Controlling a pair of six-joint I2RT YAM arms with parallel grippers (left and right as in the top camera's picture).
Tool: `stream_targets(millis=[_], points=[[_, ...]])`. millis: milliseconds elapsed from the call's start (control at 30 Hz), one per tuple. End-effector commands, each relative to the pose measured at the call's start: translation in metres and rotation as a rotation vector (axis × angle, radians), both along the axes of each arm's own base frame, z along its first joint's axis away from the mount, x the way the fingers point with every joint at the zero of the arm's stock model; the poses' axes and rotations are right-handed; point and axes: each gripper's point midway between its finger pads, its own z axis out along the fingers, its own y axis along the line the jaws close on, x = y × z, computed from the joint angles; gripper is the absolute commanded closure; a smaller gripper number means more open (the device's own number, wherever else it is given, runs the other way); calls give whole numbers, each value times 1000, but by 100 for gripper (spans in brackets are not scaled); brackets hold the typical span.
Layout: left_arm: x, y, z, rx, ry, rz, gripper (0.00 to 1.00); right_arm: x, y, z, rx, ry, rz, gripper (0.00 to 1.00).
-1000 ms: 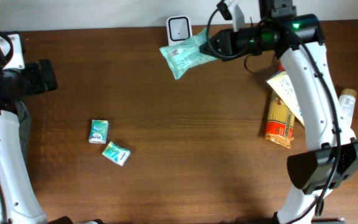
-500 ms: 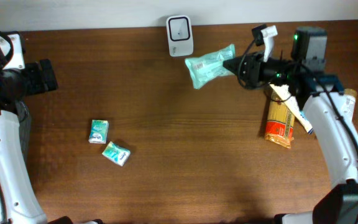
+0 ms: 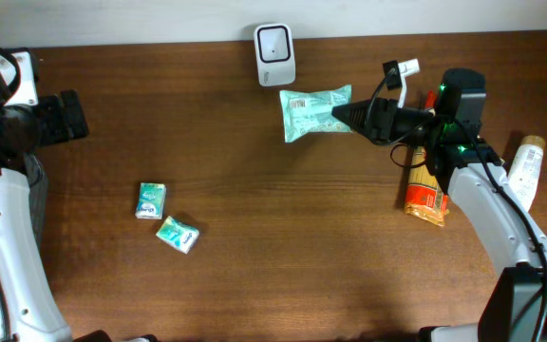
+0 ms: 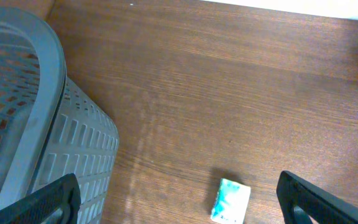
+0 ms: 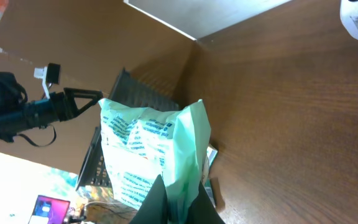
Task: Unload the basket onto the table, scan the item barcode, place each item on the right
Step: 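Lift wipes pack with right gripper and hold it before the scanner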
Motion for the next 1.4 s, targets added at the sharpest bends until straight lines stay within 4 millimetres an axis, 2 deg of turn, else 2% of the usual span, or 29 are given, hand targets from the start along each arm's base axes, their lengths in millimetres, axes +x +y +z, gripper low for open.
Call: stream_targets(millis=[0,100,233,333,433,500,600,667,733,833,967,1100,1167,1367], points=[[-1,2,4,-1,-11,12,1,-4,7,8,3,-3,-1,96],[-1,2,4,-1,-11,12,1,-1,15,6,-26,-32,-10,96],[-1,2,4,-1,-11,12,1,17,27,3,-138,-106,-110,96],[-1,2,4,-1,-11,12,1,32,28,3,-402,-158,-211,96],[-1,2,4,-1,-11,12,1,42,29,18,-677,-240,-273,96],[-1,2,4,-1,-11,12,1,57,30,41,-851,-339,-337,96],[-1,2,4,-1,-11,12,1,85,33,64,-1056,-557,-435,96],[-1,2,4,-1,-11,12,1,113,42,71,-1239,-755,-499,96],[-1,2,4,-1,-11,12,1,137,52,65,-1410,-913,-503,96],[-1,2,4,-1,-11,12,1,171,72,30,-1634,-1127,-392,96],[-1,2,4,-1,-11,12,1,207,86,-12,-1886,-1371,-289,96],[-1,2,4,-1,-11,12,1,223,93,-27,-1929,-1506,-367,96],[-1,2,4,-1,-11,12,1,228,93,-41,-1909,-1526,-337,96],[-1,2,4,-1,-11,12,1,234,85,-46,-1891,-1534,-326,96]])
